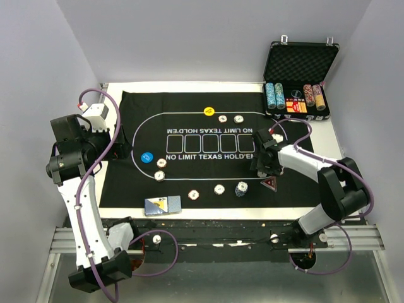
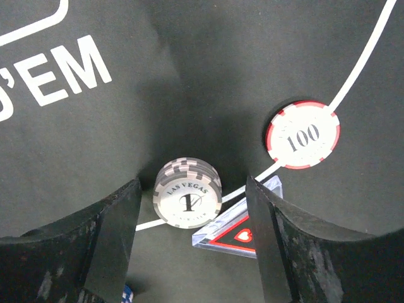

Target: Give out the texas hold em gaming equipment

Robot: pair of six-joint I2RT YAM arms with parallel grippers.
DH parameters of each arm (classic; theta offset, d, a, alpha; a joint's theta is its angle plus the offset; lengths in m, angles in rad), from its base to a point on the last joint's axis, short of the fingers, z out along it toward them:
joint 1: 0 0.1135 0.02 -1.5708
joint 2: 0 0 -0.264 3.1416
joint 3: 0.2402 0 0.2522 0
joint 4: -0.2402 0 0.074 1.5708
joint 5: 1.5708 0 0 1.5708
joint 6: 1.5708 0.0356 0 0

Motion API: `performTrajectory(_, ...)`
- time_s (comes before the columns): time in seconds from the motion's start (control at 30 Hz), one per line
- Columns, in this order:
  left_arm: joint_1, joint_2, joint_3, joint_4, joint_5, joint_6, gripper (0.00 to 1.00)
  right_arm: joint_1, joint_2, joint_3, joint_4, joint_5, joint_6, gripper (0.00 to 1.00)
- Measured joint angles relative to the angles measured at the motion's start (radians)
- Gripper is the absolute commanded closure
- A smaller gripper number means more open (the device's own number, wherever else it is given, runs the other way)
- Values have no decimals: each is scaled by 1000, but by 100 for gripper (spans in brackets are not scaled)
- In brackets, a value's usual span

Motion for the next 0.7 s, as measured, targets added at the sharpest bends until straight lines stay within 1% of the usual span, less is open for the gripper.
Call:
performTrajectory(0.1, 0, 0, 0, 0, 0, 0, 1, 0, -8, 0, -19, 10, 8, 18)
performTrajectory(0.23, 0, 1, 0, 0, 0, 0, 1, 0, -34, 8, -65, 31, 11, 17)
performTrajectory(0.37, 0, 4, 2, 0, 0, -1, 1, 11, -87, 67, -121, 53, 11, 12)
performTrajectory(0.4, 0, 5, 2, 1, 0, -1, 1, 21, -101, 93, -133, 60, 11, 9)
performTrajectory(0.5, 0, 11, 3, 2, 0, -1, 1, 87, -129, 188, -162, 78, 11, 0)
performTrajectory(0.6, 0, 18, 3, 2, 0, -2, 1, 204, -134, 264, -179, 79, 10, 0)
performTrajectory(0.7, 0, 22, 3, 2, 0, -2, 1, 317, -127, 286, -201, 74, 13, 0)
